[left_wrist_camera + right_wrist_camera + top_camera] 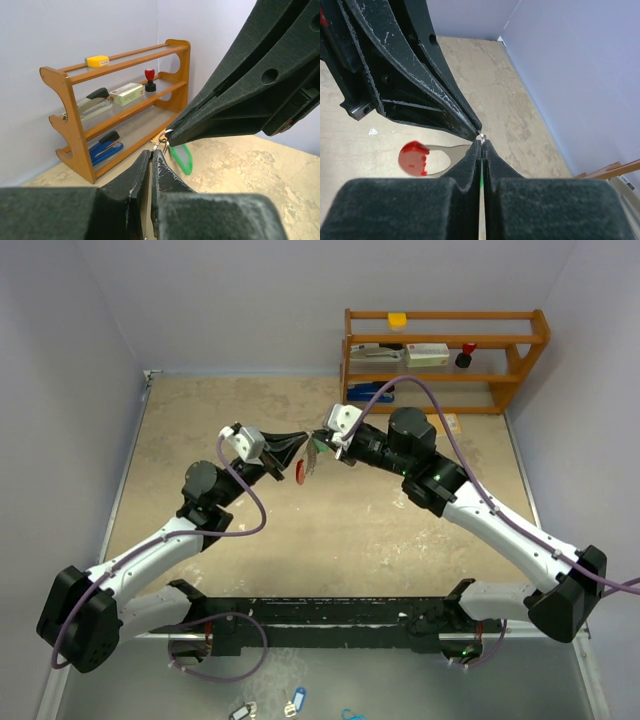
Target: Remove the keys from the keyring
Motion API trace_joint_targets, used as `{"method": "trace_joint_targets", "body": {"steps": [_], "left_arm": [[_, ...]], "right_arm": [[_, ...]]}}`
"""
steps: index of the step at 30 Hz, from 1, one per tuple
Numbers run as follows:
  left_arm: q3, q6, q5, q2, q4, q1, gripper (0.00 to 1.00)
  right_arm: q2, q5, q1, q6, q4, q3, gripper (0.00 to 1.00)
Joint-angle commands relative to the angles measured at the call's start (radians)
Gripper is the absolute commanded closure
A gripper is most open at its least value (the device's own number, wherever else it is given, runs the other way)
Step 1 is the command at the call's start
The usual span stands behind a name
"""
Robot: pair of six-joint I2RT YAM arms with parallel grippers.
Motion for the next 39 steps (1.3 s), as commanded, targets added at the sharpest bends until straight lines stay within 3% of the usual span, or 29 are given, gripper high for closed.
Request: {"method": "trace_joint_targets", "body": {"steps": [1, 5, 7, 11, 16, 19, 21, 24, 27, 33, 36, 39], "left_arm": [[-0.006, 0.039, -0.095, -0.023, 0.064, 0.008, 1.0], [-0.014, 0.038, -0.1, -0.023, 0.09, 0.008, 1.0], [-0.018, 0.044, -0.097, -0.029, 0.1, 0.008, 1.0], [-0.023, 0.05, -0.099, -0.039, 0.112, 0.008, 1.0], [-0.037, 0.036, -0.093, -0.041, 0.164, 0.008, 1.0], [-0.024, 0.046, -0.11, -0.036, 0.106, 0.008, 1.0], [-0.031, 0.056, -0.166, -0.031, 0.071, 0.008, 1.0], [-0.055, 0.059, -0.309, -0.031, 0.043, 0.008, 0.99], [-0.043, 0.017, -0.589, -0.052, -0.06, 0.008, 0.97], [0.013, -0.027, -0.886, -0.073, -0.261, 0.011, 0.89], [0.046, -0.108, -1.103, -0.072, -0.375, 0.036, 0.94], [0.068, -0.249, -1.09, -0.06, -0.509, 0.164, 0.95]], "right_arm": [[-0.045, -0.004, 0.006, 0.009, 0.056, 0.001, 1.0], [-0.048, 0.002, 0.006, 0.011, 0.07, -0.006, 0.77], [-0.051, 0.009, 0.006, 0.01, 0.073, -0.01, 0.7], [-0.056, 0.024, 0.006, 0.012, 0.093, -0.026, 0.76], [-0.049, 0.03, 0.006, 0.013, 0.094, -0.029, 0.73], [-0.043, 0.05, 0.005, 0.02, 0.09, -0.031, 0.81], [-0.037, 0.068, 0.006, 0.026, 0.097, -0.047, 0.81], [-0.001, 0.129, 0.006, 0.04, 0.094, -0.081, 0.71], [0.076, 0.165, 0.006, 0.059, 0.009, -0.07, 0.73], [0.222, 0.014, 0.013, 0.133, -0.089, -0.068, 0.72], [0.247, -0.01, 0.053, 0.144, -0.043, -0.109, 0.69], [0.284, 0.015, 0.116, 0.148, -0.016, -0.121, 0.68]]}}
